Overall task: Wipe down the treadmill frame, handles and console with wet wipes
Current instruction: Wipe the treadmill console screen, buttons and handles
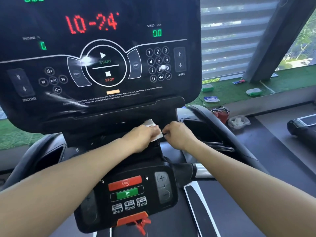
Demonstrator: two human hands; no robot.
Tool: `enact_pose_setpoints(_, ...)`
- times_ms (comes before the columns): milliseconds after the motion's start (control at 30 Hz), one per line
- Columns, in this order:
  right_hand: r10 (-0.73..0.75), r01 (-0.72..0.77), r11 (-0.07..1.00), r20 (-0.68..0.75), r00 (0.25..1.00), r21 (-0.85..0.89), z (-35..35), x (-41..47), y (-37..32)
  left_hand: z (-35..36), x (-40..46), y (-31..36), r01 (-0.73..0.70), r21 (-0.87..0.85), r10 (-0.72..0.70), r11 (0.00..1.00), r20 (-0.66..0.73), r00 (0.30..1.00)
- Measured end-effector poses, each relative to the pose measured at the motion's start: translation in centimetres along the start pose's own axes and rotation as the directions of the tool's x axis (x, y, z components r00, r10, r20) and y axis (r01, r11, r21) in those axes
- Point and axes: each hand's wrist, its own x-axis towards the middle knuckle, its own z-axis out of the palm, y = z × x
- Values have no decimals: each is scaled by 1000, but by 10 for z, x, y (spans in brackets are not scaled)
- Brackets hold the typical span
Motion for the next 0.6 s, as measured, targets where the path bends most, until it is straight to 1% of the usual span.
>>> enact_pose_setpoints(33,8,-8,1000,2,1000,4,-1,-1,0,3,-3,0,-28,48,29,998,-17,999)
enact_pose_setpoints(67,13,-13,1000,4,1000,3,-1,-3,0,5,-5,1,-56,75,56,996,-4,998)
enact_pose_setpoints(100,19,-19,1000,7,1000,-3,-2,-3,0,8,-7,2,-65,74,62,995,49,997)
enact_pose_setpoints(133,23,-23,1000,7,1000,-8,-3,-4,0,12,-8,3,-104,69,98,992,94,991)
enact_pose_setpoints(167,25,-25,1000,6,1000,-7,-3,-5,0,13,-8,1,-151,111,137,982,121,983)
enact_pose_setpoints(200,26,-26,1000,3,1000,1,-3,-6,0,12,-7,-2,-216,189,195,958,123,973)
enact_pose_setpoints(233,30,-30,999,5,1000,13,-4,-6,-1,12,-5,-6,-220,186,203,957,106,973)
enact_pose_setpoints(300,35,-35,999,11,999,24,-4,-8,-2,10,-5,-11,-166,130,161,977,45,986)
enact_pose_setpoints(367,38,-39,999,8,999,31,-5,-10,-3,7,-10,-8,-54,-41,57,998,83,995)
enact_pose_setpoints(467,43,-44,998,17,999,34,-5,-12,-4,6,-16,-4,-51,-165,55,985,17,998)
enact_pose_setpoints(600,44,-45,999,43,998,24,-1,-14,-10,4,-26,-11,-4,-188,15,982,58,998)
